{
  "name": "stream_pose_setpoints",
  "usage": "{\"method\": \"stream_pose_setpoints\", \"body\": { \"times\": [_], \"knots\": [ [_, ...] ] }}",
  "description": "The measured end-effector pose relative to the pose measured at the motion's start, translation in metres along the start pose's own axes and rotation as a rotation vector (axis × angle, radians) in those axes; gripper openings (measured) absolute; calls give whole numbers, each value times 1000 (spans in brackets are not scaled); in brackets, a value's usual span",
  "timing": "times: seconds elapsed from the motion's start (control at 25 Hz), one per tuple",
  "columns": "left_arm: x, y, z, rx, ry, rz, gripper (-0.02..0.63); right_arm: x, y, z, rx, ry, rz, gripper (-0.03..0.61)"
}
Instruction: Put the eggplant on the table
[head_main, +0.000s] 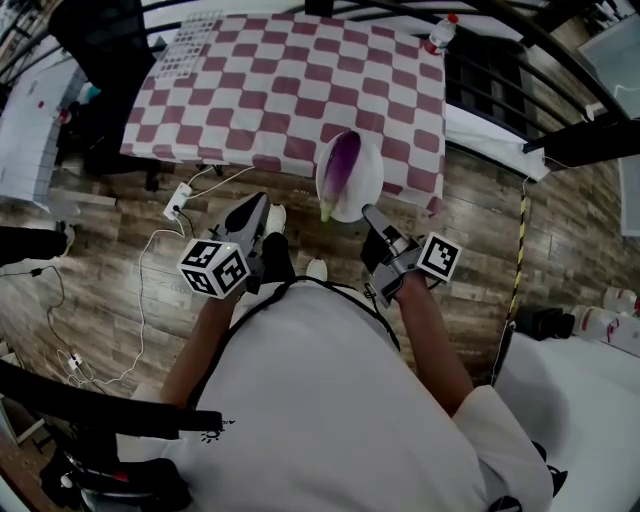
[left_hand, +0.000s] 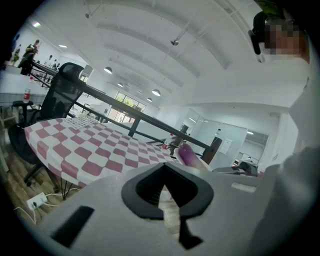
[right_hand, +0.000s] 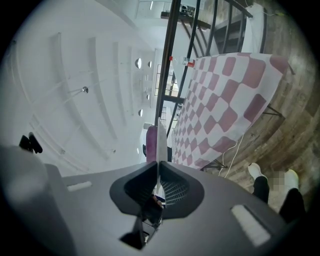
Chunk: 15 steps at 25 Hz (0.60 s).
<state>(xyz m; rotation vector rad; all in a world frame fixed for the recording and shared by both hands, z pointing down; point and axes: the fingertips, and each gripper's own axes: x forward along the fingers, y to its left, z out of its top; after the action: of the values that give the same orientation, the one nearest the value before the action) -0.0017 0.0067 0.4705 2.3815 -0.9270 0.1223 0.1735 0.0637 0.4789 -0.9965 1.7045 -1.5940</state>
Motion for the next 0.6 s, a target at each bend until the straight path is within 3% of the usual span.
{"method": "stream_pose_setpoints", "body": {
  "times": [0.6],
  "knots": [
    [53, 67, 55, 10, 18, -22, 0, 87, -3, 36, 14, -16, -4, 26]
  ]
}}
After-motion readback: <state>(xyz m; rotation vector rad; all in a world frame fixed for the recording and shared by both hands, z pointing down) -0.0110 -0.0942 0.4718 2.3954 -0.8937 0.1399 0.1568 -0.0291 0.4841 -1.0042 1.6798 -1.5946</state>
